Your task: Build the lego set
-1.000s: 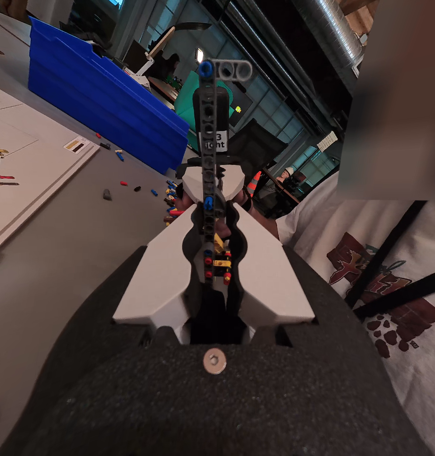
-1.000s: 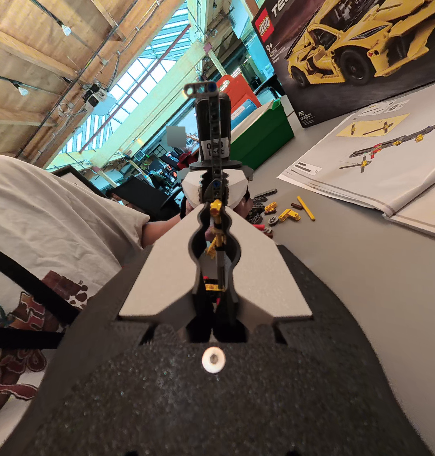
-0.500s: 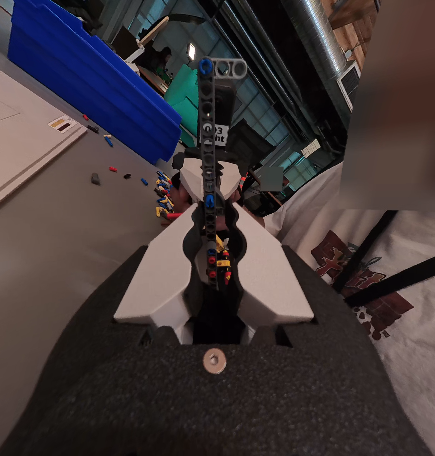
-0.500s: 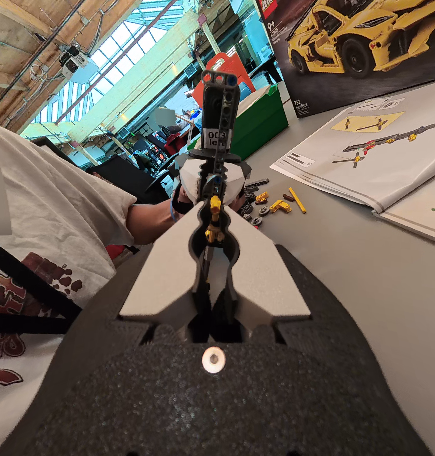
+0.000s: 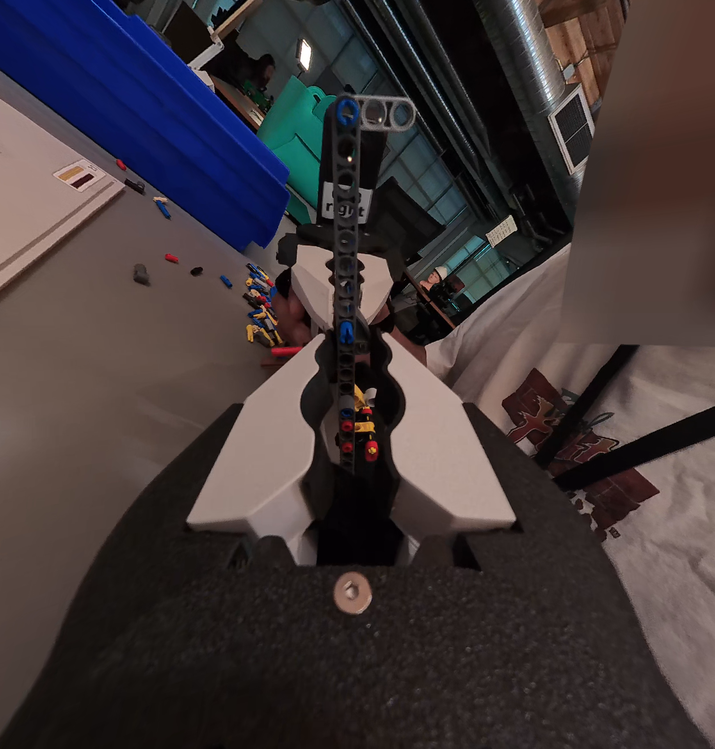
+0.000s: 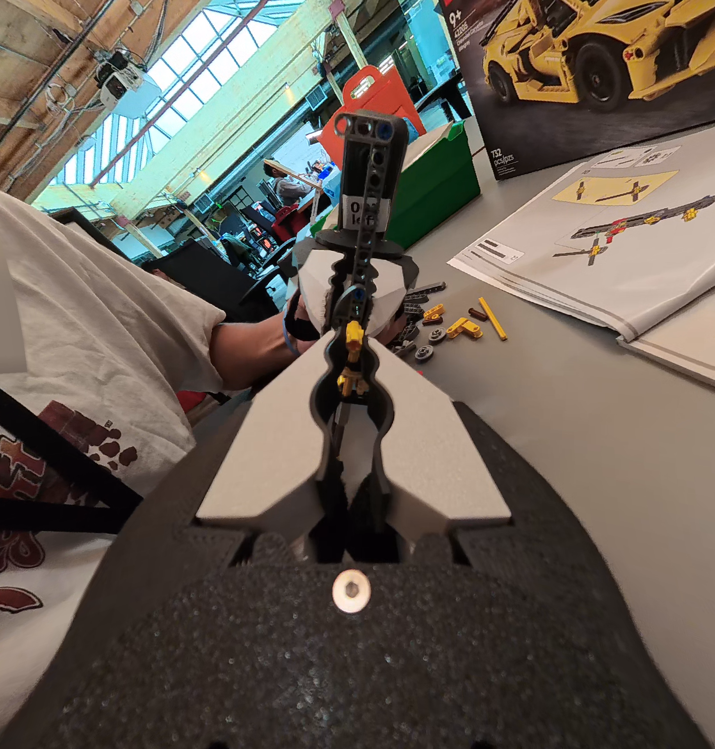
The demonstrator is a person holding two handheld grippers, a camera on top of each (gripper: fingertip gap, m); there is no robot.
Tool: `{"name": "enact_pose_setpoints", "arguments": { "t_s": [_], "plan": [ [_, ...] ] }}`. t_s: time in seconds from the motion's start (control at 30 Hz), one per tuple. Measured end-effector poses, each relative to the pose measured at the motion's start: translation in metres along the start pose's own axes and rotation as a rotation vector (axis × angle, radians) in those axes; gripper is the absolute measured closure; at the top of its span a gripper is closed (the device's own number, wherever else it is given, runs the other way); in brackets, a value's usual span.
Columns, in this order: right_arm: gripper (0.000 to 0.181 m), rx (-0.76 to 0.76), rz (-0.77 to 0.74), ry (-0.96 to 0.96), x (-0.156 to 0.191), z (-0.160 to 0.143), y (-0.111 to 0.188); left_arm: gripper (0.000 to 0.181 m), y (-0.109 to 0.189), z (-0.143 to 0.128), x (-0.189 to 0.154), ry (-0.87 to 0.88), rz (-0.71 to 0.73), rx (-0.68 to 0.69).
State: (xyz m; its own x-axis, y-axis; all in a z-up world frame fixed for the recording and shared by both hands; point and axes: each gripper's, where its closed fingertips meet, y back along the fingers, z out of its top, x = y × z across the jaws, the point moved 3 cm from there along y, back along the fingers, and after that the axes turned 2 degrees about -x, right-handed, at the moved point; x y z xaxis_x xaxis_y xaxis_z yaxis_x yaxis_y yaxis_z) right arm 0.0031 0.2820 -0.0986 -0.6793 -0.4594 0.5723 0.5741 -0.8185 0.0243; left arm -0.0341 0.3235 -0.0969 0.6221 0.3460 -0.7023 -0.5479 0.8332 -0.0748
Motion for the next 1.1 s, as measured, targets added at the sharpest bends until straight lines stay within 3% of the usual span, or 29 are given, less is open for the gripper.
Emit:
{"name": "enact_pose_setpoints", "arguments": {
  "t_s": [0.57,0.7,0.8,0.9,1.0,1.1],
  "plan": [
    [0.176,0.019,0.025,-0.058,-0.001,-0.005,0.002,0.167,0.001,-0.005,0.001,0.008,0.004,0.027],
    [0.176,-0.091,-0.010,-0.111,-0.012,0.010,0.023,0.167,0.017,0.009,0.006,0.026,0.012,-0.064],
    [0.176,-0.043,-0.056,0.080,-0.003,0.010,0.014,0.168,0.001,0.001,0.000,0.014,-0.006,0.006],
    [0.175,-0.068,-0.129,0.355,0.001,0.022,0.024,0.167,0.000,0.000,-0.005,0.072,-0.062,-0.006],
    [0.175,-0.060,-0.144,0.769,0.026,0.019,0.019,0.167,0.001,-0.002,-0.009,0.177,-0.154,-0.010],
    [0.175,0.103,-0.202,0.972,0.021,0.003,0.007,0.167,-0.001,-0.004,-0.015,0.242,-0.226,0.004]
  ]
}}
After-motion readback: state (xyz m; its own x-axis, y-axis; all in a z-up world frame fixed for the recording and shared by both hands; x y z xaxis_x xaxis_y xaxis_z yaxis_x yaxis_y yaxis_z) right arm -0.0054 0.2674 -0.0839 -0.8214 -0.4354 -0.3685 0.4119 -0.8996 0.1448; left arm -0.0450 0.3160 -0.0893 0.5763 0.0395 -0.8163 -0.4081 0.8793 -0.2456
